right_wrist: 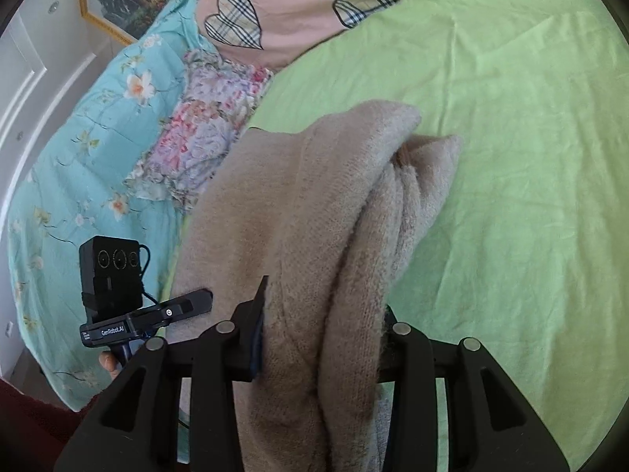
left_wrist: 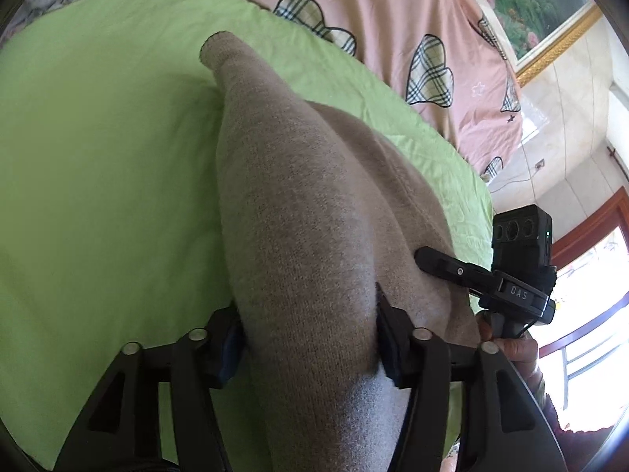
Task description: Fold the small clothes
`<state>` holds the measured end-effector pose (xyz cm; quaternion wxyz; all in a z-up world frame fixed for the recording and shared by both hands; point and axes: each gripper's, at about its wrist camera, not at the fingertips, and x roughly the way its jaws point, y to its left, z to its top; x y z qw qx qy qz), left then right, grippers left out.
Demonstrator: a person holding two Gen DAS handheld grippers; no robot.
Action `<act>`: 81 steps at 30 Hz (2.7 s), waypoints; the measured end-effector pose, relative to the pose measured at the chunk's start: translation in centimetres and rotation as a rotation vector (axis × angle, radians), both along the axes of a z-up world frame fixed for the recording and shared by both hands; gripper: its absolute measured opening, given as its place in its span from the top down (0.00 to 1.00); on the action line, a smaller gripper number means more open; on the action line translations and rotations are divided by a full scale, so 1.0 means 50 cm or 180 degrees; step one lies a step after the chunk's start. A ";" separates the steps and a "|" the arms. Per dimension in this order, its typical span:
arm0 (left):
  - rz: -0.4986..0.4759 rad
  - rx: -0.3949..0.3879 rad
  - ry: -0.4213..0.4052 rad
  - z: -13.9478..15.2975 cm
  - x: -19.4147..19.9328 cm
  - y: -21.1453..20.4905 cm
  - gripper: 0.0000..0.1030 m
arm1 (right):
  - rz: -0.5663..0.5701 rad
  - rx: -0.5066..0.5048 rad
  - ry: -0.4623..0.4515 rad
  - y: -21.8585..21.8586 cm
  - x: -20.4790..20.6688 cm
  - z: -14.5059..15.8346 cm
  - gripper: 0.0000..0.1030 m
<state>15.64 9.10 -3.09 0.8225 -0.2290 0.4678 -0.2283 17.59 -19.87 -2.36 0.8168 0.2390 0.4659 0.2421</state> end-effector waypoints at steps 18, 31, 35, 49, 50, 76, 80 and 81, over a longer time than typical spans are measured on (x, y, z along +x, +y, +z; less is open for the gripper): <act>0.0345 0.0463 -0.0070 0.058 0.008 0.036 0.28 | -0.0508 -0.0427 -0.0212 -0.005 0.077 0.076 0.91; 0.0262 0.0444 0.0248 0.033 0.205 0.023 0.25 | -0.0581 -0.0583 -0.0269 -0.053 0.050 0.066 0.92; 0.0300 0.0520 0.0234 0.018 0.281 0.017 0.79 | -0.0591 -0.0649 -0.0188 -0.053 0.065 0.039 0.92; 0.0067 0.0876 -0.0436 0.134 -0.019 0.014 0.54 | -0.0599 -0.0421 -0.0246 -0.061 -0.086 0.090 0.76; 0.0027 0.0900 -0.0484 0.137 -0.052 0.012 0.52 | -0.0595 -0.0393 -0.0224 -0.060 -0.110 0.087 0.73; 0.0406 0.1557 -0.0279 0.005 -0.248 -0.060 0.91 | -0.0654 -0.0999 -0.0316 -0.011 -0.232 0.069 0.92; 0.0340 0.1534 -0.0221 0.001 -0.246 -0.053 0.90 | -0.0683 -0.1107 -0.0092 -0.014 -0.225 -0.006 0.93; 0.0316 0.1506 -0.0203 0.001 -0.242 -0.050 0.89 | -0.0701 -0.1112 -0.0102 -0.013 -0.227 -0.007 0.93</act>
